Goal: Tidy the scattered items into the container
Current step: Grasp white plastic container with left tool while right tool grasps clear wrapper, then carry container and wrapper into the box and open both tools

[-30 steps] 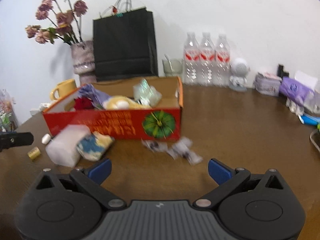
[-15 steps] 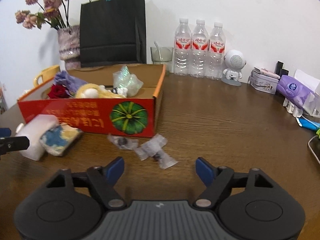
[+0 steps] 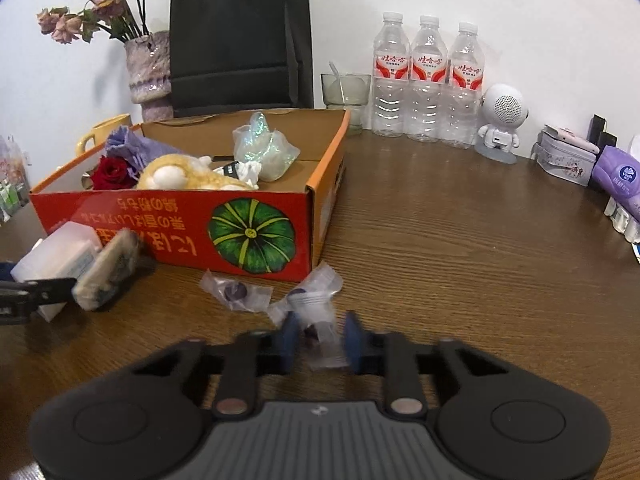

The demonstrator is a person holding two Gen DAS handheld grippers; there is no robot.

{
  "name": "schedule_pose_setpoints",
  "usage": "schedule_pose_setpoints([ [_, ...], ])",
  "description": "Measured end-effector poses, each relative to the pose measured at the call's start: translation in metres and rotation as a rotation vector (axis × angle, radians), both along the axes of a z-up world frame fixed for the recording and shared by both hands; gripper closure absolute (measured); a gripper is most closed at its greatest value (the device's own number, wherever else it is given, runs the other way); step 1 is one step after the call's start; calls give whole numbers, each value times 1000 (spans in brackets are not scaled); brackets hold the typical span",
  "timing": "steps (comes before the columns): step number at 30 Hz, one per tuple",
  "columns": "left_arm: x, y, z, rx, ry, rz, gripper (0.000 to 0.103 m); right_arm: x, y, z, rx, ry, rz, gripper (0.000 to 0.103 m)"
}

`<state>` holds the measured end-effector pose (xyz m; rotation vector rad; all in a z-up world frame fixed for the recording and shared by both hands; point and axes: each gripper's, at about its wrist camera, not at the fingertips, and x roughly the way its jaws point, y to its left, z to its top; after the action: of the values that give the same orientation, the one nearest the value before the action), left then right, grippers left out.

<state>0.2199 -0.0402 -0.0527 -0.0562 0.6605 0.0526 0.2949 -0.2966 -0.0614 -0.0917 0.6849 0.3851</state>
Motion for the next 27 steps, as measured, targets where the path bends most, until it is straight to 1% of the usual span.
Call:
schedule_pose_setpoints([
  [7, -6, 4, -1, -20, -18, 3, 36, -14, 1, 0, 21, -12, -21, 87],
  [12, -9, 7, 0, -37, -27, 3, 36, -25, 5, 4, 43, -41, -47, 88],
  [17, -21, 7, 6, -34, -73, -1, 36, -38, 5, 11, 91, -75, -71, 88],
  [23, -46, 12, 24, -75, -160, -13, 37, -54, 2, 26, 176, -128, -87, 88],
  [27, -51, 18, 45, -99, -196, -57, 36, -56, 6, 45, 216, -173, -63, 88],
])
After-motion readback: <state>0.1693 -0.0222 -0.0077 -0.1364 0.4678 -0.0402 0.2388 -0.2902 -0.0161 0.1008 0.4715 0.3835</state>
